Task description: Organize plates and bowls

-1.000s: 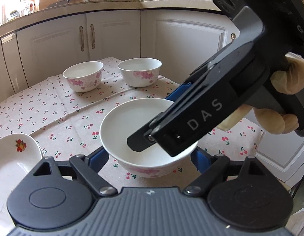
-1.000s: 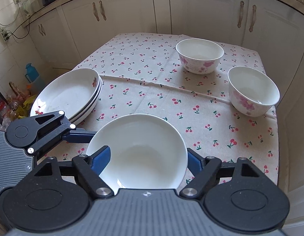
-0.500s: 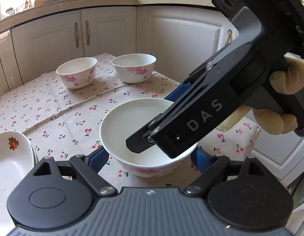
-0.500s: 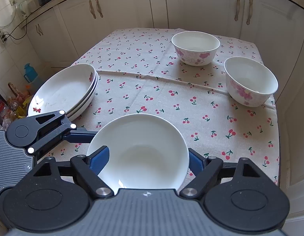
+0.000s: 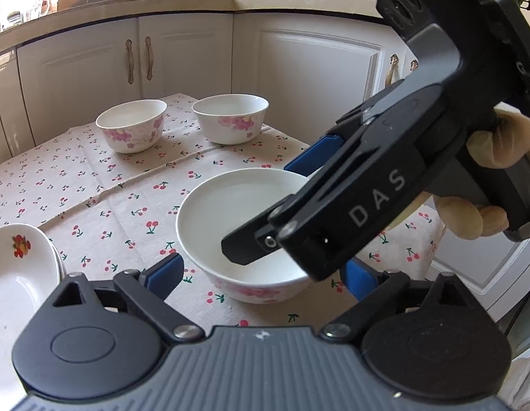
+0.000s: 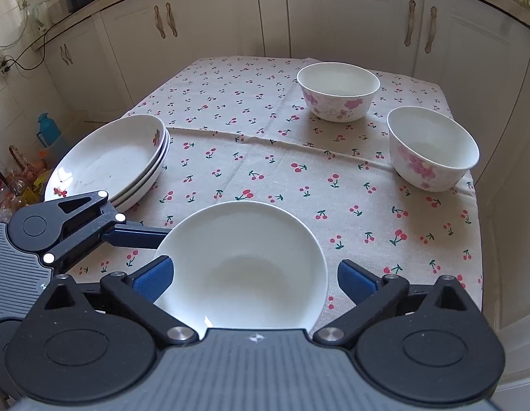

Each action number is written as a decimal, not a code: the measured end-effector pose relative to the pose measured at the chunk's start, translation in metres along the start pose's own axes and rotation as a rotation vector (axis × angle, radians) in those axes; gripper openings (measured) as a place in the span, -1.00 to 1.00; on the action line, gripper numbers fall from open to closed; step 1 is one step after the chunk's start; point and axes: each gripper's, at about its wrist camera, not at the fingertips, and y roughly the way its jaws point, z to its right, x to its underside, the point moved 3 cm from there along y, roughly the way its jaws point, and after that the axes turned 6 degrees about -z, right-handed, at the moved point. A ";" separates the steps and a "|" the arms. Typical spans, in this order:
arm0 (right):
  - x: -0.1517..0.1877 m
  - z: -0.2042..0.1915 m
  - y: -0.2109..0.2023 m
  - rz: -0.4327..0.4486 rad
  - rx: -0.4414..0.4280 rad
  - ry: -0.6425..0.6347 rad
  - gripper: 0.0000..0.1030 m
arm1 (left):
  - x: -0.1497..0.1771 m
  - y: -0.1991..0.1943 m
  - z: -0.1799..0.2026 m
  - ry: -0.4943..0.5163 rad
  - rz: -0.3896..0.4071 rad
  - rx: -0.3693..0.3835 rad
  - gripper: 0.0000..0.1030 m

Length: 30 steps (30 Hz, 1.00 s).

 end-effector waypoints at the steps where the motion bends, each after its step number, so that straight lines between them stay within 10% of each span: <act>1: 0.001 0.001 -0.002 0.008 0.002 0.008 1.00 | 0.001 -0.002 -0.001 -0.001 0.000 0.001 0.88; 30: 0.034 0.002 -0.075 0.281 0.271 0.082 1.00 | -0.019 -0.056 -0.018 0.001 0.018 0.014 0.98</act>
